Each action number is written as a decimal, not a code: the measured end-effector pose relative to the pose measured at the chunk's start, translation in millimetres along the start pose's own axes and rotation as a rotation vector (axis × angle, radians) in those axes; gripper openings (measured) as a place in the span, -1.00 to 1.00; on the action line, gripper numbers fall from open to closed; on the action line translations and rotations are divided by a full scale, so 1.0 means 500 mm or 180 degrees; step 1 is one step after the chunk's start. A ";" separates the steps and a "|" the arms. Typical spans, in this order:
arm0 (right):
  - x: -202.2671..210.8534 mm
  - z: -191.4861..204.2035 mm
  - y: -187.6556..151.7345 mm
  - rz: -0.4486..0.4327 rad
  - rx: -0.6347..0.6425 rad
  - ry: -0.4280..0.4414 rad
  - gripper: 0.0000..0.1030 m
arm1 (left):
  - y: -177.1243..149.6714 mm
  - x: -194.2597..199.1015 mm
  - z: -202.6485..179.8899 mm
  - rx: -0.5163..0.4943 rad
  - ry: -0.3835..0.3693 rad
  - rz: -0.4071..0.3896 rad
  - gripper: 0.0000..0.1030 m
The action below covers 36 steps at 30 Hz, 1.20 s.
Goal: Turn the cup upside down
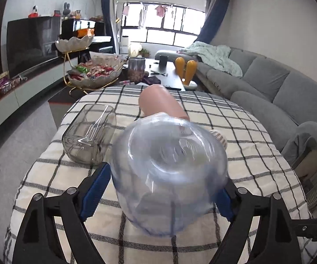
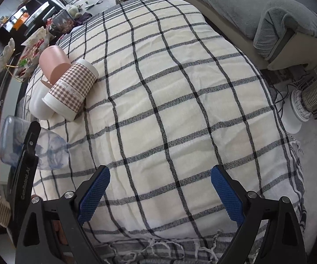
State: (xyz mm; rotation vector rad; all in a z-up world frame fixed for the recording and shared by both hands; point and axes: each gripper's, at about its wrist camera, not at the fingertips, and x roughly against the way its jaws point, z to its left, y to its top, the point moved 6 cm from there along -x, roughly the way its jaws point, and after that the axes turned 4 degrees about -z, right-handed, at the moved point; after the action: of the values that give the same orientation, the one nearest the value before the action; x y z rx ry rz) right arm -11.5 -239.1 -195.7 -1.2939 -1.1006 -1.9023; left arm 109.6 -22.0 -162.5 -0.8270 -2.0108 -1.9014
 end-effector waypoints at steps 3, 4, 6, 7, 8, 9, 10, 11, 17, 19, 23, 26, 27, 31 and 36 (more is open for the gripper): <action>0.003 -0.002 -0.001 -0.0016 -0.0006 0.0006 0.81 | -0.002 0.003 -0.001 0.0001 0.0012 0.0014 0.69; 0.004 -0.003 0.000 -0.0022 -0.0008 0.0005 0.81 | -0.002 0.004 -0.002 0.0007 0.0006 0.0032 0.69; 0.007 -0.004 0.000 -0.0043 -0.0008 0.0005 0.81 | -0.004 0.006 -0.002 0.0004 0.0019 0.0065 0.69; 0.009 -0.004 0.001 -0.0056 -0.0005 0.0005 0.81 | -0.005 0.008 -0.003 0.0000 0.0021 0.0075 0.69; 0.011 -0.004 0.001 -0.0070 -0.0002 0.0005 0.81 | -0.005 0.011 -0.003 -0.0004 0.0021 0.0090 0.69; 0.014 -0.004 0.001 -0.0088 0.0001 0.0008 0.81 | -0.005 0.013 -0.003 -0.0003 0.0019 0.0096 0.71; 0.018 -0.004 0.001 -0.0109 0.0007 0.0014 0.81 | -0.005 0.019 -0.003 0.0008 0.0009 0.0103 0.72; 0.022 -0.003 0.002 -0.0135 0.0017 0.0019 0.81 | -0.004 0.024 -0.003 0.0017 -0.0002 0.0113 0.75; 0.066 0.013 0.006 -0.0425 0.0188 0.0068 0.81 | 0.001 0.070 -0.001 0.0096 -0.0029 0.0171 0.76; 0.088 0.019 0.008 -0.0613 0.0262 0.0069 0.81 | 0.001 0.084 0.002 0.0108 -0.0012 0.0235 0.76; 0.133 0.031 0.013 -0.1000 0.0404 0.0056 0.81 | 0.000 0.114 0.015 0.0132 0.0105 0.0375 0.76; 0.163 0.040 0.016 -0.1239 0.0486 0.0060 0.81 | 0.002 0.136 0.019 0.0114 0.0159 0.0431 0.76; 0.176 0.045 0.017 -0.1335 0.0520 0.0070 0.81 | 0.003 0.143 0.021 0.0118 0.0173 0.0438 0.76; 0.208 0.058 0.016 -0.1571 0.0624 0.0089 0.81 | 0.011 0.171 0.020 0.0116 0.0173 0.0490 0.76; 0.235 0.067 0.015 -0.1748 0.0658 0.0121 0.81 | 0.024 0.198 0.013 0.0079 0.0186 0.0506 0.76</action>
State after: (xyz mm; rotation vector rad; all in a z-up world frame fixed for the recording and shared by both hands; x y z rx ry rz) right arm -32.5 -215.4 -77.4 -0.8934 -1.7123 -2.1024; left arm 37.8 6.7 -99.5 -0.8860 -1.8711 -1.7888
